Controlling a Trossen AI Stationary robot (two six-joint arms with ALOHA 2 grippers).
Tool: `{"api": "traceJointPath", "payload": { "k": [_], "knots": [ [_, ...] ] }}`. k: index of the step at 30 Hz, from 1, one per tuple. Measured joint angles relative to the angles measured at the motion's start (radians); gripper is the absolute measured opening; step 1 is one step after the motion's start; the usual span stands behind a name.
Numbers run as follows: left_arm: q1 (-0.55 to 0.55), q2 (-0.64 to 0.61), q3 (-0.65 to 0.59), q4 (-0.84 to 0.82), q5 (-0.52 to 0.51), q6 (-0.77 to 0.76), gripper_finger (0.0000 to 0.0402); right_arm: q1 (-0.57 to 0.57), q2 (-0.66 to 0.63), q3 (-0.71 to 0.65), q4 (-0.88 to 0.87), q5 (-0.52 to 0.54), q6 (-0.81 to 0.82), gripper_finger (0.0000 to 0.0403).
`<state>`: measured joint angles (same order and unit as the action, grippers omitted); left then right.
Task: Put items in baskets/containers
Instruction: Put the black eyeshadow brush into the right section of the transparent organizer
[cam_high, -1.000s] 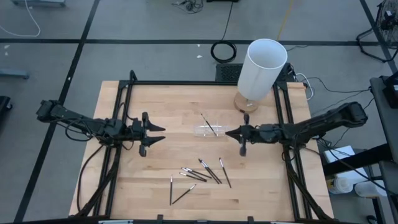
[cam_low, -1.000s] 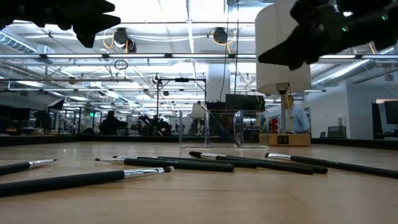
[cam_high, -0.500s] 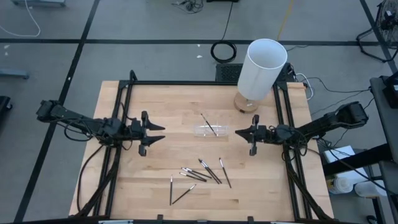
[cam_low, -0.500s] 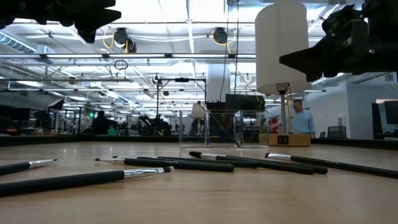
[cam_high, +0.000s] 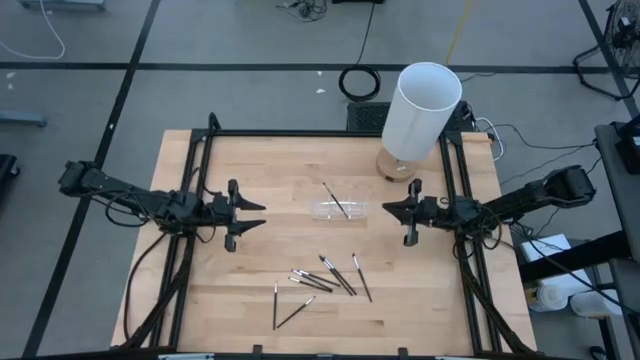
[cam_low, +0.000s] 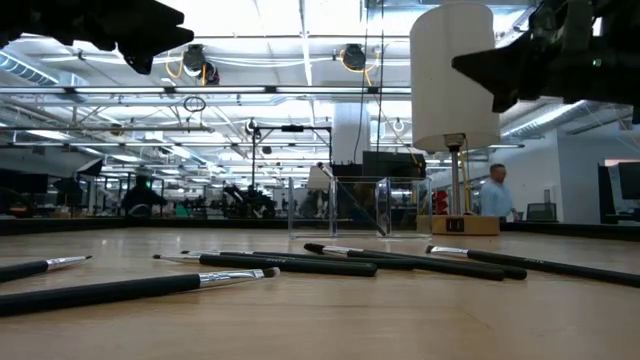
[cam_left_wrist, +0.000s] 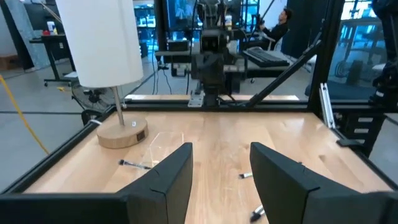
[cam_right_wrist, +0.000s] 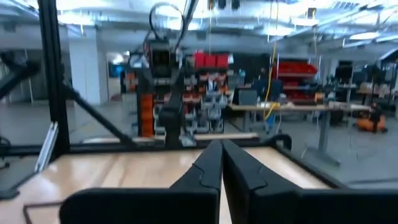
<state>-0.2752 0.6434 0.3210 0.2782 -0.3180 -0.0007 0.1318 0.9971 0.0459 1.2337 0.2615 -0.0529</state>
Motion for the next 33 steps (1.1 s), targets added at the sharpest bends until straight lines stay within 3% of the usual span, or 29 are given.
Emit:
{"api": "traceJointPath", "payload": {
  "k": [4,11,16,24,28,33],
  "knots": [
    [0.0,0.0,0.0,-0.004,0.0,-0.006,0.017,0.0,-0.101,-0.031,-0.025,0.007,-0.014,0.0],
    [0.0,0.0,0.0,-0.03,0.001,-0.011,0.017,0.0,-0.356,-0.031,-0.359,0.054,-0.02,0.0],
    [-0.002,0.001,0.0,-0.065,0.011,-0.08,0.017,0.0,-0.475,-0.031,-0.427,0.013,-0.029,0.0],
    [-0.013,0.087,0.0,-0.111,0.075,-0.477,0.017,0.0,-0.531,-0.032,-0.425,-0.002,-0.083,0.0],
    [-0.086,0.174,0.009,-0.12,0.107,-0.69,0.017,0.0,-0.531,-0.032,-0.423,-0.001,-0.109,0.0],
    [-0.203,0.316,0.073,-0.129,0.046,-0.859,0.017,0.0,-0.531,-0.032,-0.435,-0.002,-0.148,0.0]
  ]
}}
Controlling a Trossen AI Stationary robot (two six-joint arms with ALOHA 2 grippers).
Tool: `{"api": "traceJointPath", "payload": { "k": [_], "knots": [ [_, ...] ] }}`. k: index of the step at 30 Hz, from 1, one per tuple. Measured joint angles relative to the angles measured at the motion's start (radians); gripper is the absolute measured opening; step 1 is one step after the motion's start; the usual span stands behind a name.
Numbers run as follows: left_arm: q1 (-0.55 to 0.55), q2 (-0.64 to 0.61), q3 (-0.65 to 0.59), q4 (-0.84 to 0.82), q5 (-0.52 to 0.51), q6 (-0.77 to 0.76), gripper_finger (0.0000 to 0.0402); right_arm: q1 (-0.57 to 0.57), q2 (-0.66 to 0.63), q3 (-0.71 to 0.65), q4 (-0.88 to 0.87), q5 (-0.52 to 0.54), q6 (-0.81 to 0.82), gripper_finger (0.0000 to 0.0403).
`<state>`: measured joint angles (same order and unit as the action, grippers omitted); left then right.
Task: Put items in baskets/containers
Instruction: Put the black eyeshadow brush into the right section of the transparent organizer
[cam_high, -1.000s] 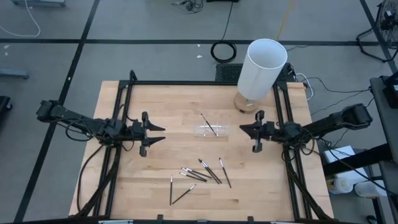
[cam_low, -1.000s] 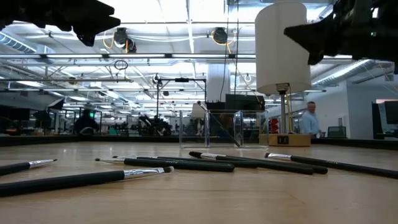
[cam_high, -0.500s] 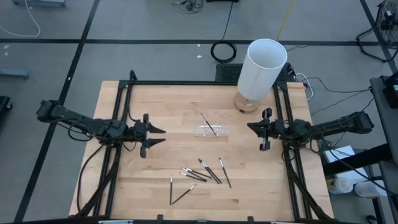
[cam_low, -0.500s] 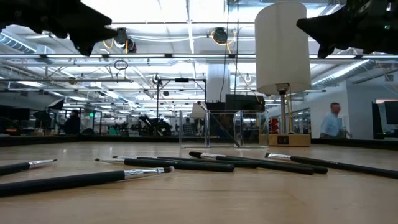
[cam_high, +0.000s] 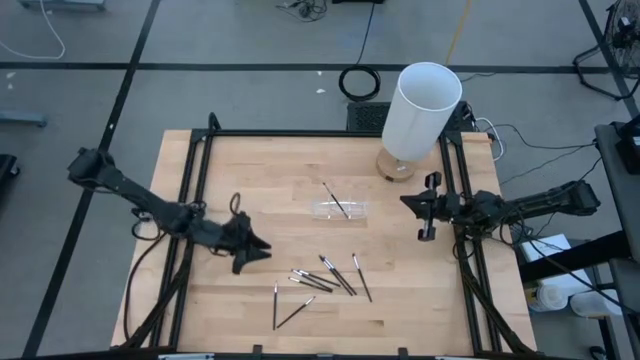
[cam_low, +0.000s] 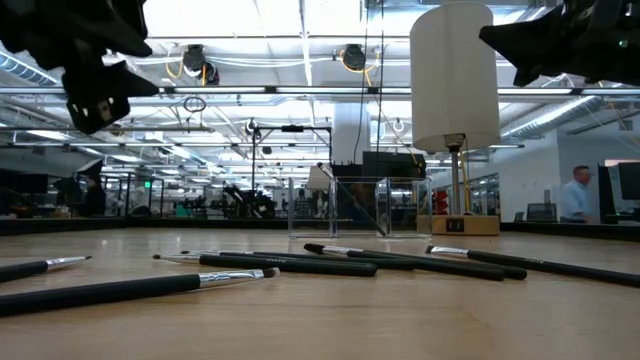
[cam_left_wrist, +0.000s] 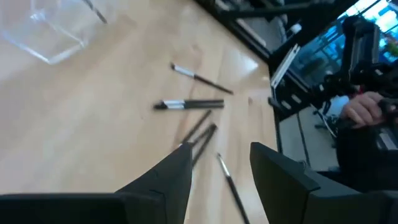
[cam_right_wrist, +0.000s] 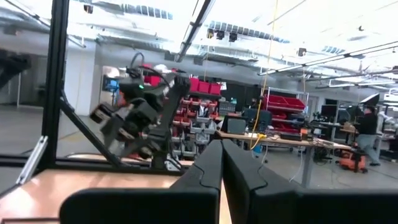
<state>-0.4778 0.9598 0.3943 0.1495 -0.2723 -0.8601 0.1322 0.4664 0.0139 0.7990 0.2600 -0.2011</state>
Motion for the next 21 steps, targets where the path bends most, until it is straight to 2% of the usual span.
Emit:
{"api": "traceJointPath", "payload": {
  "k": [5,9,17,21],
  "knots": [
    [-0.059,0.114,0.075,-0.004,-0.098,-0.011,0.017,0.0,0.0,0.0,-0.039,0.0,0.007,0.0],
    [-0.068,0.188,0.113,-0.002,-0.142,-0.004,0.017,0.0,0.0,0.0,-0.126,-0.002,0.08,0.0],
    [-0.032,0.26,0.122,0.009,-0.164,0.045,0.017,0.0,0.001,0.0,-0.199,-0.003,0.202,0.0],
    [-0.025,0.26,0.123,0.01,-0.165,0.155,0.017,0.0,0.0,0.0,-0.199,-0.004,0.22,0.0]
  ]
}}
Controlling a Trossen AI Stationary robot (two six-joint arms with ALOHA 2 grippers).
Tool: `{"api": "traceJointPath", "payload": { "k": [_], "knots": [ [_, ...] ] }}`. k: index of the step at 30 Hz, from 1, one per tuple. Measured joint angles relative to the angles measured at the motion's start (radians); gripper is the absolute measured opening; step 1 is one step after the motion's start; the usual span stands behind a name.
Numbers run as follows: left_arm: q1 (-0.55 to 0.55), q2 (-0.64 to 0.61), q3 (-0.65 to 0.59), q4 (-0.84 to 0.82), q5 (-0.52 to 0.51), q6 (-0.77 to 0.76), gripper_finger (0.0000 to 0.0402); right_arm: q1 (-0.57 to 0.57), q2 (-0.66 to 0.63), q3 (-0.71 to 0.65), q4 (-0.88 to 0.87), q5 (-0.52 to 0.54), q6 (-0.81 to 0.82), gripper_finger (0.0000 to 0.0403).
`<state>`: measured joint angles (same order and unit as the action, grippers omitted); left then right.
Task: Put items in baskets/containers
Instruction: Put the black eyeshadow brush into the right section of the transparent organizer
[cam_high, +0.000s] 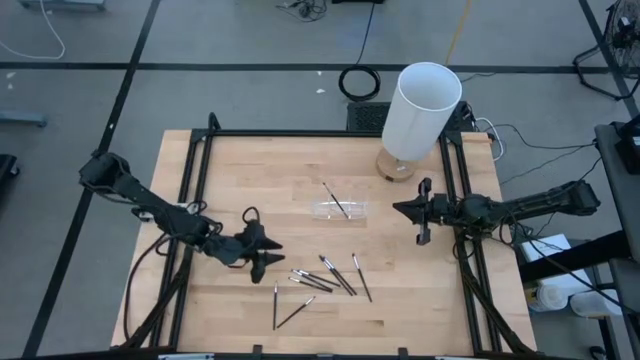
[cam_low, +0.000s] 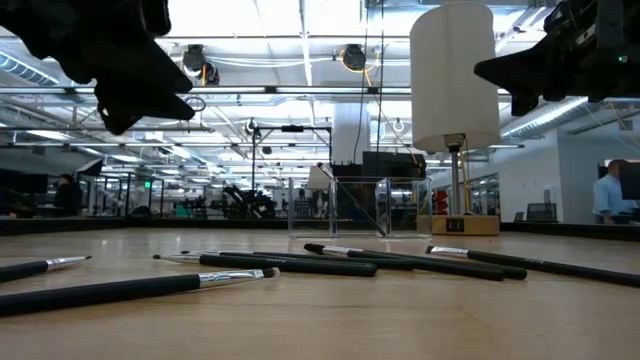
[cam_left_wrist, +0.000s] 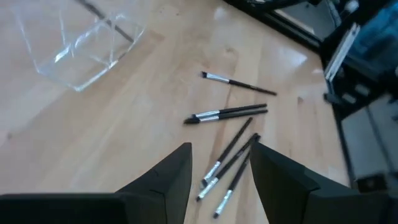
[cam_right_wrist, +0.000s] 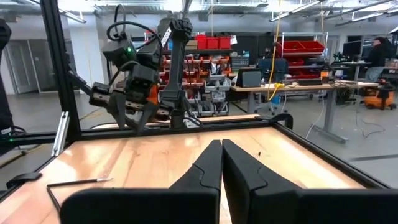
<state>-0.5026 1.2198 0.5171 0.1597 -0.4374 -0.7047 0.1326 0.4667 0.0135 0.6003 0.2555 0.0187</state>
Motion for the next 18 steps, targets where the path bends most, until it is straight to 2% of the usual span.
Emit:
{"api": "traceJointPath", "payload": {
  "k": [5,10,15,18],
  "knots": [
    [-0.034,0.0,0.0,0.018,0.043,0.26,0.017,0.0,0.0,0.0,-0.007,-0.051,0.001,0.0],
    [-0.079,0.0,0.0,0.045,0.001,0.428,0.017,0.0,0.0,0.0,-0.009,-0.05,-0.001,0.0],
    [-0.102,0.0,0.0,0.053,-0.034,0.455,0.017,0.0,0.0,0.0,-0.012,-0.05,-0.01,0.0],
    [-0.104,0.0,0.0,0.086,-0.033,0.408,0.017,0.0,0.001,0.0,-0.011,-0.049,-0.011,0.0]
  ]
}}
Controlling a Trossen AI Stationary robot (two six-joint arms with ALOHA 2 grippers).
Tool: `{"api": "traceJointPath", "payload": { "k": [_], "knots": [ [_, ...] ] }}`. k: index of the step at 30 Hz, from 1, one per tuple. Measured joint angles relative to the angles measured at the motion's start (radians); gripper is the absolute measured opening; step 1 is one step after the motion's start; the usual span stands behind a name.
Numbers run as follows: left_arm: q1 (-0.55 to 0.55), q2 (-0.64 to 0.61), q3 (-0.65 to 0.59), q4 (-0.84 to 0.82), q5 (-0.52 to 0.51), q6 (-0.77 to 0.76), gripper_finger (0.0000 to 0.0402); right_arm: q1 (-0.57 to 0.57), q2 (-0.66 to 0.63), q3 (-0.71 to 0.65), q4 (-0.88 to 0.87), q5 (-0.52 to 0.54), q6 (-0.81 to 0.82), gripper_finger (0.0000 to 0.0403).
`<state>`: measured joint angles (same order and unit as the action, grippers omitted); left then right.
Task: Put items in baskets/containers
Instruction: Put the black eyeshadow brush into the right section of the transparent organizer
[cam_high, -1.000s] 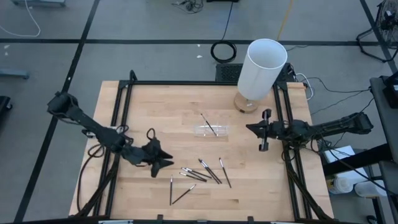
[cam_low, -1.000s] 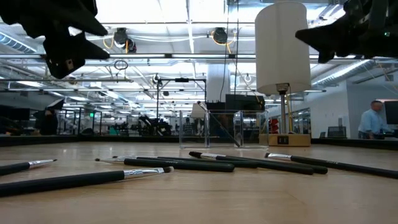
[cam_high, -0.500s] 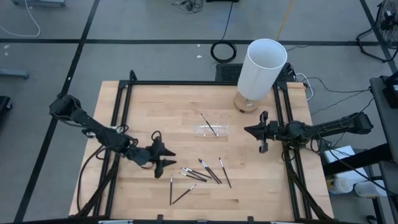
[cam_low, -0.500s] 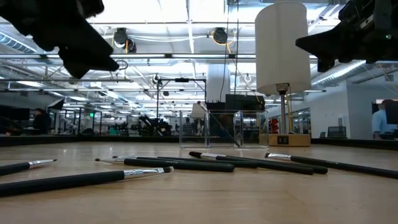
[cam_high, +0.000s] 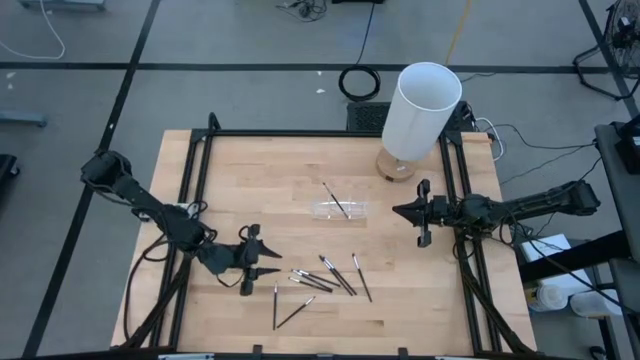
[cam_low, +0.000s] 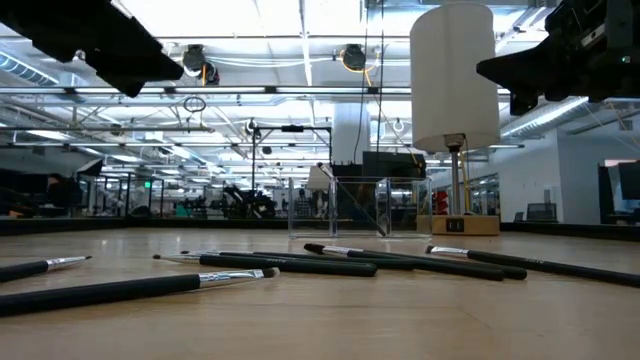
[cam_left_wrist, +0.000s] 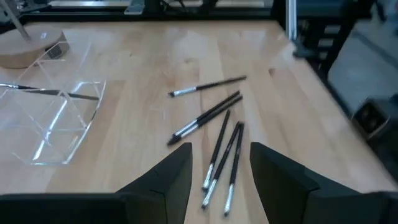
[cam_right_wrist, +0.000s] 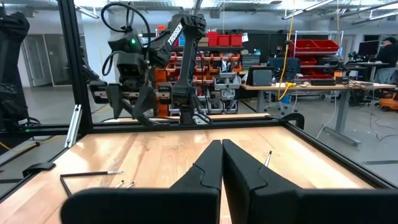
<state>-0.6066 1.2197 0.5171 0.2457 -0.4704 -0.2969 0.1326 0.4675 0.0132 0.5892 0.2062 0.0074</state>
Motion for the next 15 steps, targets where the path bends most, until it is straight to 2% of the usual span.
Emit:
{"api": "traceJointPath", "payload": {
  "k": [4,7,15],
  "knots": [
    [0.0,-0.001,0.0,0.031,0.007,-0.144,0.017,0.0,0.0,0.0,0.003,0.001,0.0,0.0],
    [0.001,-0.001,0.0,0.038,0.007,-0.185,0.017,0.0,0.0,0.0,0.005,0.002,0.0,0.0],
    [0.017,-0.001,0.0,0.064,-0.034,-0.097,0.017,0.0,0.0,0.0,0.005,0.002,0.007,0.0]
  ]
}}
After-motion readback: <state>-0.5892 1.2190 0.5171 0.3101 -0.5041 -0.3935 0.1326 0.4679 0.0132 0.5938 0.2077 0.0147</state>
